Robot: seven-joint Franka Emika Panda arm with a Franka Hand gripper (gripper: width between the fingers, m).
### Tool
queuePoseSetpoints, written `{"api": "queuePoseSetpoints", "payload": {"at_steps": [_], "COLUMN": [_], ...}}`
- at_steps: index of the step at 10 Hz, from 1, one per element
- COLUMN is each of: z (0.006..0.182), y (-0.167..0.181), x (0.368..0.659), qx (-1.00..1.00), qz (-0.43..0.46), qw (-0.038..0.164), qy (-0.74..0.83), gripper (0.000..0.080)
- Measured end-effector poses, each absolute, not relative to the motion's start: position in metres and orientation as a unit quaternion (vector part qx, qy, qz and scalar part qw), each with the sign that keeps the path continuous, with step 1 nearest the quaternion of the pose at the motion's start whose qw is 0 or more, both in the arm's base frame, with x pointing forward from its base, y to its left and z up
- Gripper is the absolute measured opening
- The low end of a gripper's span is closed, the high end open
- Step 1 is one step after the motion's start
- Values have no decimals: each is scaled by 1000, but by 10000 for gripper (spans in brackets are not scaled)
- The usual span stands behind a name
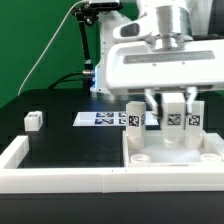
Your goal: Assemble square table
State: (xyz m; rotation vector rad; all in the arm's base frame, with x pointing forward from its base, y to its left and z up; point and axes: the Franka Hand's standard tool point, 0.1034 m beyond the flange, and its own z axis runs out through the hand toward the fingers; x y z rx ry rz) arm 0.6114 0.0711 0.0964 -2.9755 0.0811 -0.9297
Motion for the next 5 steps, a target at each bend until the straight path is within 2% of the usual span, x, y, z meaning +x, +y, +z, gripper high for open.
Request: {"api": "queuePoseSetpoints", "payload": {"at_steps": [3,5], "z": [99,99], "y": [107,111], "x": [627,628], "qx": [-950,-951], "qz": [-310,-308], "qw": [26,28], "qy": [14,10], "gripper": [288,288]}}
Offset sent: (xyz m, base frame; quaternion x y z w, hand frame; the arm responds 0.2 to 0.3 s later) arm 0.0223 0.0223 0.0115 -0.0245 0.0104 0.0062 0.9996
